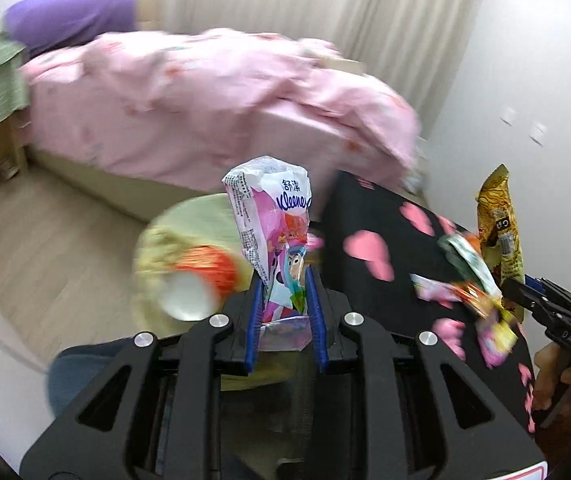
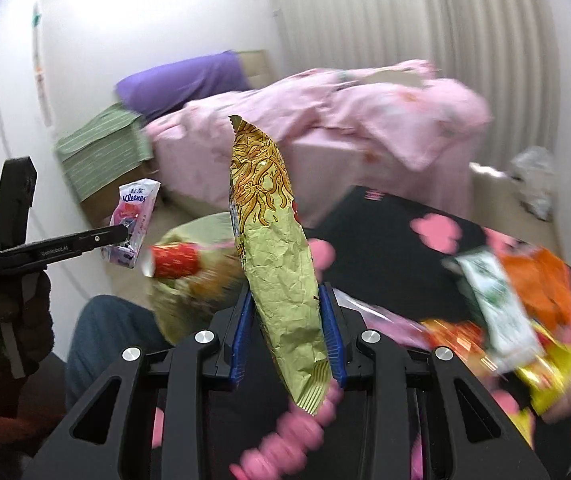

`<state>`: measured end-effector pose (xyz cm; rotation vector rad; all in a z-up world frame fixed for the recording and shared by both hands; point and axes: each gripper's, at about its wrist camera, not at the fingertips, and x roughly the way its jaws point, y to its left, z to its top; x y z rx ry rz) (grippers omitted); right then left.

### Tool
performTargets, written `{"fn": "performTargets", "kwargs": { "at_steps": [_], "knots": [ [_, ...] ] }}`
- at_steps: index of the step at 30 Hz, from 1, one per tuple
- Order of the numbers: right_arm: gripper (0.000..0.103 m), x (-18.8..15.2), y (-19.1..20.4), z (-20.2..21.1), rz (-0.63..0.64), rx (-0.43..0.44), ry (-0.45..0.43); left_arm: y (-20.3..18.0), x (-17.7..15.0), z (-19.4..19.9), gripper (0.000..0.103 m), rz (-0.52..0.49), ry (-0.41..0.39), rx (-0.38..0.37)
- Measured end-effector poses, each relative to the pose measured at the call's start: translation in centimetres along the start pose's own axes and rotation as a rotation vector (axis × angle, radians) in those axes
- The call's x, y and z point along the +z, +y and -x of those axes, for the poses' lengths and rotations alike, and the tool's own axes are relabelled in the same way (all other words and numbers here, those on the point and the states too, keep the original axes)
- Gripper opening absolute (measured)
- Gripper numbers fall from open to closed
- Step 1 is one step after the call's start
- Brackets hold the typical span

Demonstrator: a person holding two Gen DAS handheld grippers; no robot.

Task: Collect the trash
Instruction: 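Carry the tissue pack and gold wrapper over the trash bag with both tools, then open both tools to drop the tissue pack and wrapper into the bag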

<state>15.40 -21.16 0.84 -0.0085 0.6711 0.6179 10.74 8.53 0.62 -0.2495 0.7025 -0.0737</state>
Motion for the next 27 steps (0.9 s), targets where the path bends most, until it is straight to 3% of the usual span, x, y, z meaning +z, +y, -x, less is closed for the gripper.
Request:
{"fn": "performTargets", "kwargs": {
  "at_steps": [4,9,12,16,22,27],
  "knots": [
    [0.032,2.8,1.2,-7.1,0.036,0.094,0.123,3.8,-0.4,-1.8,0.02,0.074,0.038,0.043],
    [0.032,4.8,3.2,-15.9,0.126,0.151,0.264,6.7,-0.6,-6.9,0.02,0.129,0.109,0.068],
    [0.032,5.6,3.6,-21.4,0.151,0.188,0.367,7.1,-0.4,-10.2,0.02,0.143,0.15,0.059],
    [0.032,5.7,4.7,-26.2,0.227,0.169,0.465,7.0,-0.6,-13.3,0.02,0.14,0.191,0.031],
    [0.032,4.7,5.6,-29.1,0.315,0.177,0.547,7.5,-1.3,-16.0,0.017,0.151,0.238,0.013],
    [0.032,3.2,5.7,-28.3,0.36,0.182,0.592,6.4,-1.6,-15.9,0.016,0.118,0.256,-0.015]
  ]
}}
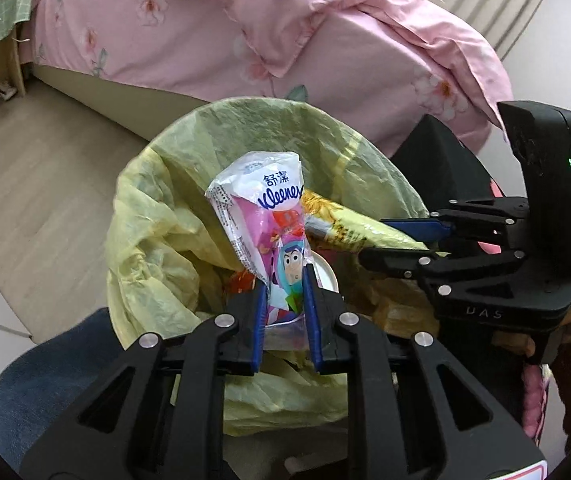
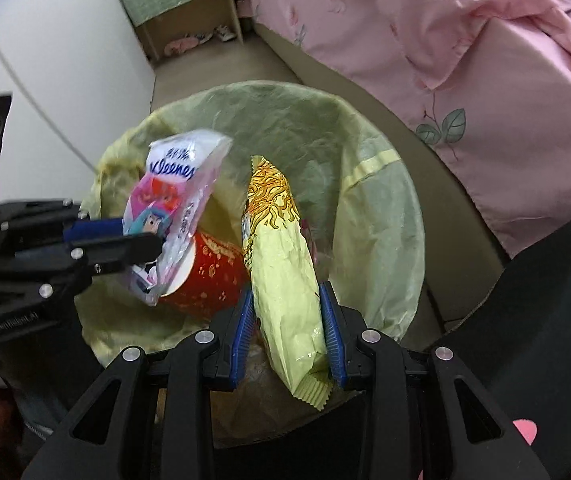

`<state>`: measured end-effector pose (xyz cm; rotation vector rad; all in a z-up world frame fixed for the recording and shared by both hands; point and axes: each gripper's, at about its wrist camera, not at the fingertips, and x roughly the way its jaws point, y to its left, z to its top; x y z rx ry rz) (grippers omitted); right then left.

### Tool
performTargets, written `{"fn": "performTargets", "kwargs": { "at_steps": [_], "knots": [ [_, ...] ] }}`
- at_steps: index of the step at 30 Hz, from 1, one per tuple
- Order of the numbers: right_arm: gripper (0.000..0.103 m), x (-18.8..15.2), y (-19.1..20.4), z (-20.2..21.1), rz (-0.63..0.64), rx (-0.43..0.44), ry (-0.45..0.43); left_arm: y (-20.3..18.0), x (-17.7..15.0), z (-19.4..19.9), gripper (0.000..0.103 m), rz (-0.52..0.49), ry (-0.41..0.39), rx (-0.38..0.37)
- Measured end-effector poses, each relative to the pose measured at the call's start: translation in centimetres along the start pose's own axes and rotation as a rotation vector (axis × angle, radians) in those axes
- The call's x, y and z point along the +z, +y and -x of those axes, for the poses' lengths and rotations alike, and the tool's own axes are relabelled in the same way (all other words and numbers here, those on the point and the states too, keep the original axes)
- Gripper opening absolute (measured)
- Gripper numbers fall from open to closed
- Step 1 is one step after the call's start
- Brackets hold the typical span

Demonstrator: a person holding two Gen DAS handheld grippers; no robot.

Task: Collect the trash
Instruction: 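Open both tools to drop the tissue pack and wrapper into the bag, then move both tools back over the table toward the remaining wrappers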

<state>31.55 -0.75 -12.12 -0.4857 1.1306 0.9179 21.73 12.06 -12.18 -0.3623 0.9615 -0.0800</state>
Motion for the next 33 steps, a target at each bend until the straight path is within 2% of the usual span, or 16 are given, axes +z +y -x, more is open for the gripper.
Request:
{"fn": "performTargets", "kwargs": {
  "at_steps": [5,7,10,13,15,16,20,21,22,28,30,33],
  "knots": [
    [0.031,-1.8,0.8,0.8,0.041,-0.012,0.027,-0.7,-0.9,0.4,0.015,0.014,0.068,-0.077],
    [0.031,-2.4,1.3,1.3,0.05,-0.003,0.044,-1.0,-1.5,0.8,0.015,0.006,0.073,-0.08],
    [0.031,-2.6,1.2,2.0,0.042,-0.031,-0.003,-1.1,-1.5,1.2,0.015,-0.008,0.046,-0.05],
    [0.031,-2.8,0.3,2.8,-0.033,-0.024,-0.075,-1.2,-0.8,1.4,0.017,-0.007,0.017,-0.05],
    [0.033,-2.9,0.1,3.5,-0.062,-0.038,-0.119,-1.2,-0.5,1.5,0.023,-0.011,-0.001,-0.044],
    [0.036,-3.0,0.0,3.7,-0.071,-0.036,-0.134,-1.2,-0.3,1.6,0.031,-0.006,-0.01,-0.047],
    [0.054,-3.4,0.1,4.8,-0.112,-0.036,-0.198,-0.3,0.5,2.4,0.044,0.038,-0.066,-0.089],
    [0.054,-3.4,0.0,5.0,-0.127,-0.044,-0.212,-0.1,0.7,2.6,0.052,0.044,-0.073,-0.089],
    [0.055,-3.4,-0.1,5.0,-0.137,-0.048,-0.218,0.2,1.0,2.7,0.055,0.059,-0.082,-0.086],
    [0.058,-5.0,-0.2,8.8,-0.19,-0.103,-0.328,0.4,1.6,5.0,0.058,0.088,-0.15,-0.038],
    [0.06,-6.3,-0.1,11.1,-0.219,-0.125,-0.39,-0.5,1.7,6.3,0.062,0.065,-0.202,-0.022],
    [0.06,-9.5,-0.1,14.5,-0.278,-0.18,-0.477,-3.3,1.6,7.7,0.063,-0.012,-0.268,-0.034]
  ]
}}
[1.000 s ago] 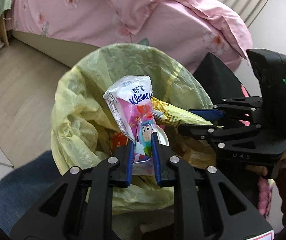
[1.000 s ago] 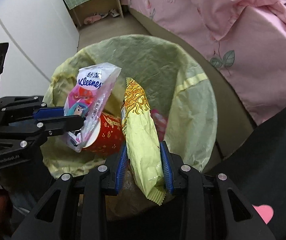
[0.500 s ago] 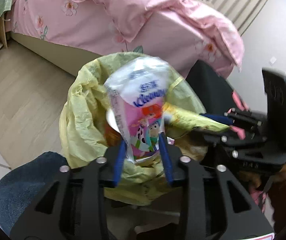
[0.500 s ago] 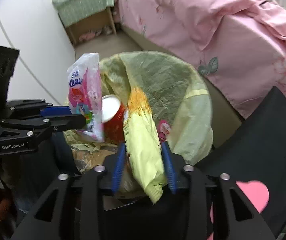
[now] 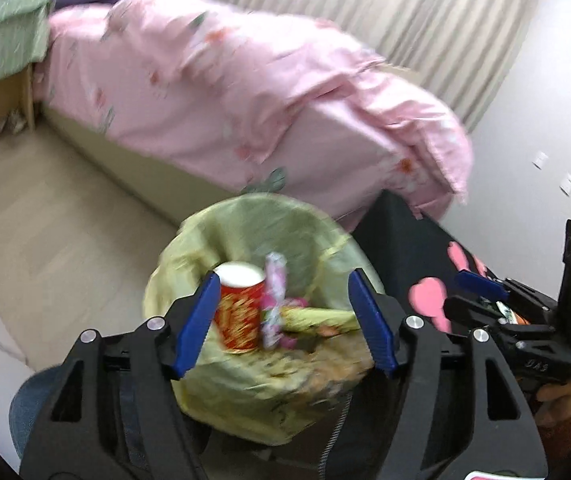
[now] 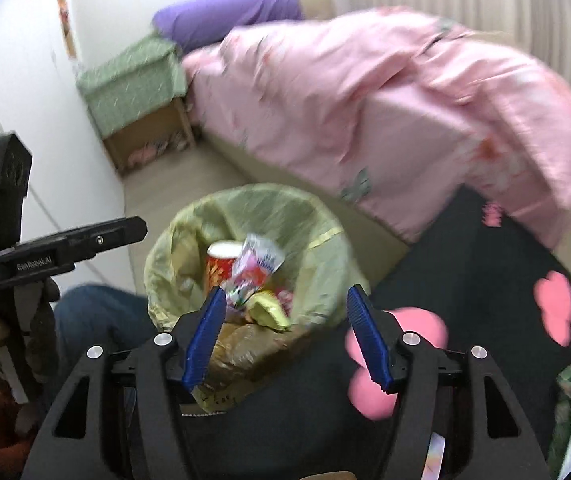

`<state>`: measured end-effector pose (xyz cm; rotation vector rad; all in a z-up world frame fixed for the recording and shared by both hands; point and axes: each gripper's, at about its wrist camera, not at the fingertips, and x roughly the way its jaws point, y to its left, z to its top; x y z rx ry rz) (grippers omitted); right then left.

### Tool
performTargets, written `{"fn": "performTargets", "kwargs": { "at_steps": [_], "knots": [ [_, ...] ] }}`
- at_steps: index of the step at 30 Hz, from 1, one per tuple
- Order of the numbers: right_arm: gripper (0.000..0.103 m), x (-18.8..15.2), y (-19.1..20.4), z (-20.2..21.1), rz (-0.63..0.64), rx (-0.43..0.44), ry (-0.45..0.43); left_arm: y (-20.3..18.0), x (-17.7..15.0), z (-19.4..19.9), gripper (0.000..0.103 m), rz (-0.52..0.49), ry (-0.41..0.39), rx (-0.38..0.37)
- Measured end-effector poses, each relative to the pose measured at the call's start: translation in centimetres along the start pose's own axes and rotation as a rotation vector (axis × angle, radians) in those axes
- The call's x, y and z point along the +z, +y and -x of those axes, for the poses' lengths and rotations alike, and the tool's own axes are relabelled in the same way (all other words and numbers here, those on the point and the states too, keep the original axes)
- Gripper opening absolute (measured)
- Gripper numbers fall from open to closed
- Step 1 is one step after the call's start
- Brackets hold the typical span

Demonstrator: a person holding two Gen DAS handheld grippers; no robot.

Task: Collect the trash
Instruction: 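Move both tools back over the table toward the remaining wrappers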

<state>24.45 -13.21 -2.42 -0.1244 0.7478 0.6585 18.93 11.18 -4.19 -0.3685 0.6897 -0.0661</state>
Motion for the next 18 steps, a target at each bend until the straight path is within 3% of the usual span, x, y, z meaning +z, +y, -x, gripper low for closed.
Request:
{"fn": "performTargets", "kwargs": {
  "at_steps": [4,6,8,18],
  "knots": [
    [0.062,-2.2,-2.7,5.1,-0.066,-0.123,-0.099,-3.9,-0.3,0.1,0.063,-0.092,-0.022,-0.033],
    [0.069,-3.8,-4.4,7.9,-0.1,-0.197,-0.142,-6.1,-0.9,-0.3,0.063,-0.13,-0.006,-0.066],
    [0.069,-6.1,-6.2,11.1,-0.13,-0.262,-0.18,-8.3,-1.7,-0.7,0.063,-0.165,0.008,-0.1],
    [0.069,-15.1,-12.8,20.4,-0.233,-0.441,-0.153,-20.5,-6.3,-2.1,0.063,-0.373,0.074,-0.305]
  ]
}}
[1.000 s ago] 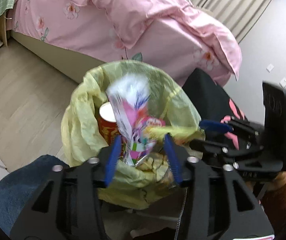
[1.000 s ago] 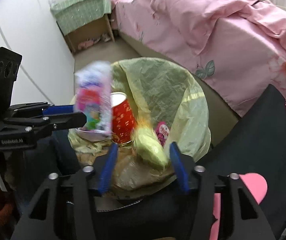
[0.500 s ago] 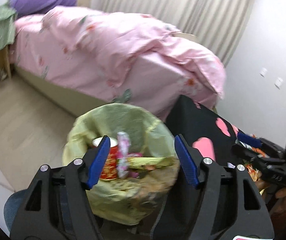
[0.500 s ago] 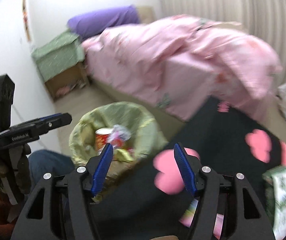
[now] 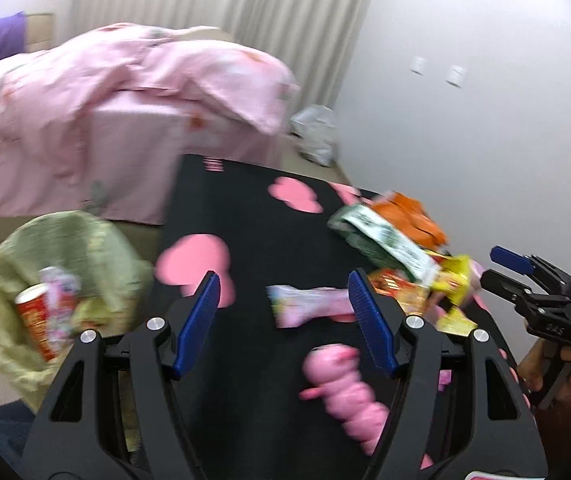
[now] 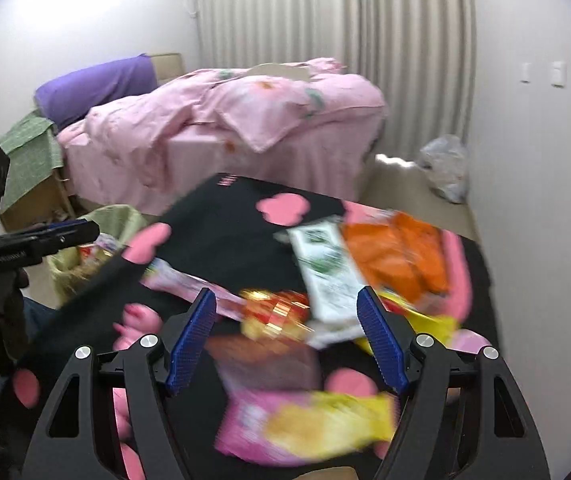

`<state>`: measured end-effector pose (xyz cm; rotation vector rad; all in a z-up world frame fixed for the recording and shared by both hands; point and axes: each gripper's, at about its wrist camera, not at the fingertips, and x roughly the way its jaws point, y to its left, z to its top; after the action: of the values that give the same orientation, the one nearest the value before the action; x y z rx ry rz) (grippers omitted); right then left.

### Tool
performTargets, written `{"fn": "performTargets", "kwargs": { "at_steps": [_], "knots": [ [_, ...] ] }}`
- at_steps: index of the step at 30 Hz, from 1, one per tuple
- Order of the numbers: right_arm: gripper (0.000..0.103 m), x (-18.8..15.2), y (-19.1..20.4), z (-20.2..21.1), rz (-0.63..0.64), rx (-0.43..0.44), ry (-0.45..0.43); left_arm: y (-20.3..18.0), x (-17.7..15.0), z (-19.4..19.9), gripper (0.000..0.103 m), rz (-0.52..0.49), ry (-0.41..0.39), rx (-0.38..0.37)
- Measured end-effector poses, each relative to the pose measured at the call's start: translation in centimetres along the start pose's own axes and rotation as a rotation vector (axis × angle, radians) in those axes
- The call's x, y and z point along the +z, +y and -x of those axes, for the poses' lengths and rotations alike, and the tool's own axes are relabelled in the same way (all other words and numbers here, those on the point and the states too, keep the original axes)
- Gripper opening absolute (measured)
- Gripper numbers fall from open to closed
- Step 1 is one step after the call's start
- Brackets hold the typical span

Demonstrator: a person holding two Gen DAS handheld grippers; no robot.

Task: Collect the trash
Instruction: 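Move both tools back over the table toward the remaining wrappers, then grasp the pink caterpillar toy with the left tool while the right tool reaches the yellow chip bag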

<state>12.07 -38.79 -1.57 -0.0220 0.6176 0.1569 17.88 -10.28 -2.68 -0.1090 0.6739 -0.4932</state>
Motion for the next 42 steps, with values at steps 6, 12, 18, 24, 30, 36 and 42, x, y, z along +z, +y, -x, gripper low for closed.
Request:
{"fn": "performTargets", "kwargs": {
  "at_steps": [6,12,18,24,30,36,42],
  "knots": [
    [0.069,-3.1,-6.3,2.4,-0.132,-0.099,-0.031,-5.3,0.5,-3.2,0.065,-0.097,0.031,-0.027],
    [0.069,-6.2,-8.2,2.7,-0.202,-0.089,-0.005,-6.9,1.3,-6.8,0.065,-0.24,0.089,-0.062],
    [0.069,-8.2,-6.7,1.7,-0.201,-0.067,0.044,-3.9,1.3,-10.2,0.065,-0.177,0.282,-0.075],
    [0.069,-8.9,-4.5,1.2,-0.171,-0.015,0.075,-3.7,-0.9,-10.4,0.065,-0.189,0.387,-0.097],
    [0.069,-9.2,-3.5,1.4,-0.157,-0.015,0.094,-3.9,-0.9,-7.5,0.065,-0.168,0.31,-0.109],
    [0.069,-9.8,-3.2,1.3,-0.149,-0.045,0.117,-5.9,-0.4,-5.1,0.065,-0.197,0.193,-0.13],
    [0.069,-10.5,-3.9,1.9,-0.206,-0.049,0.127,-10.6,-1.9,-10.1,0.045,-0.288,0.343,-0.205]
  ]
}}
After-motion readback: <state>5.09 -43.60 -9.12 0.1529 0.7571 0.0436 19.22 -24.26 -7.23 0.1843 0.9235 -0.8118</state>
